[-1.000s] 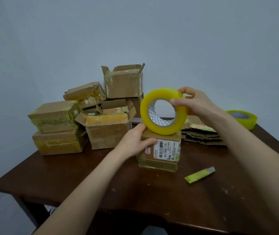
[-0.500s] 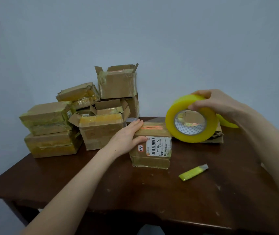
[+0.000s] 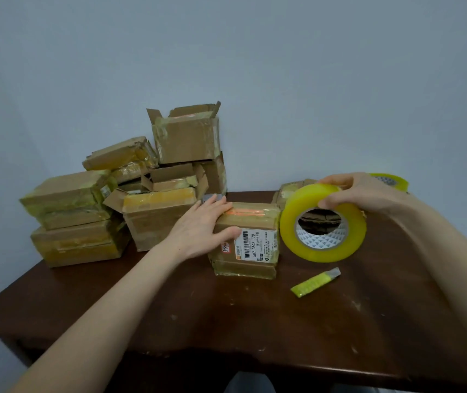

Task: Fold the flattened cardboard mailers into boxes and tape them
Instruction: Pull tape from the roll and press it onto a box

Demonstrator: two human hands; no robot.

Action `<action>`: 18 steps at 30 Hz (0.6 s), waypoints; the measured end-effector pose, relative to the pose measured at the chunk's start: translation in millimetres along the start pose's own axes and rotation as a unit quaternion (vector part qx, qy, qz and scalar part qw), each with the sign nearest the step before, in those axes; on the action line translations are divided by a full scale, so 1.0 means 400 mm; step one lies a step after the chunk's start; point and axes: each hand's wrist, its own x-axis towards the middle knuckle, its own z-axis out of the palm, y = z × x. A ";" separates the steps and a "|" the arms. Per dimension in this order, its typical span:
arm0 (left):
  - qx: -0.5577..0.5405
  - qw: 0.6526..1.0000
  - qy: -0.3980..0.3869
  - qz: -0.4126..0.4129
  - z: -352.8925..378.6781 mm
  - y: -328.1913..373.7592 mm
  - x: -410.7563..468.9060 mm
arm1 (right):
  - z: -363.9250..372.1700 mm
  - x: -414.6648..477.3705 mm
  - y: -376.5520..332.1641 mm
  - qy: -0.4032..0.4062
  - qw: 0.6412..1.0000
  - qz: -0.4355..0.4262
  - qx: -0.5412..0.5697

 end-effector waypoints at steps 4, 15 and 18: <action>0.060 0.996 0.018 -0.057 0.008 0.089 0.009 | 0.013 0.003 0.026 0.001 1.000 0.010 -0.024; 0.059 0.997 0.054 -0.013 0.066 0.199 0.064 | 0.046 -0.021 0.071 0.017 0.995 -0.012 0.099; 0.073 0.996 0.056 0.010 0.069 0.178 0.064 | 0.059 -0.028 0.083 0.015 0.985 0.026 0.167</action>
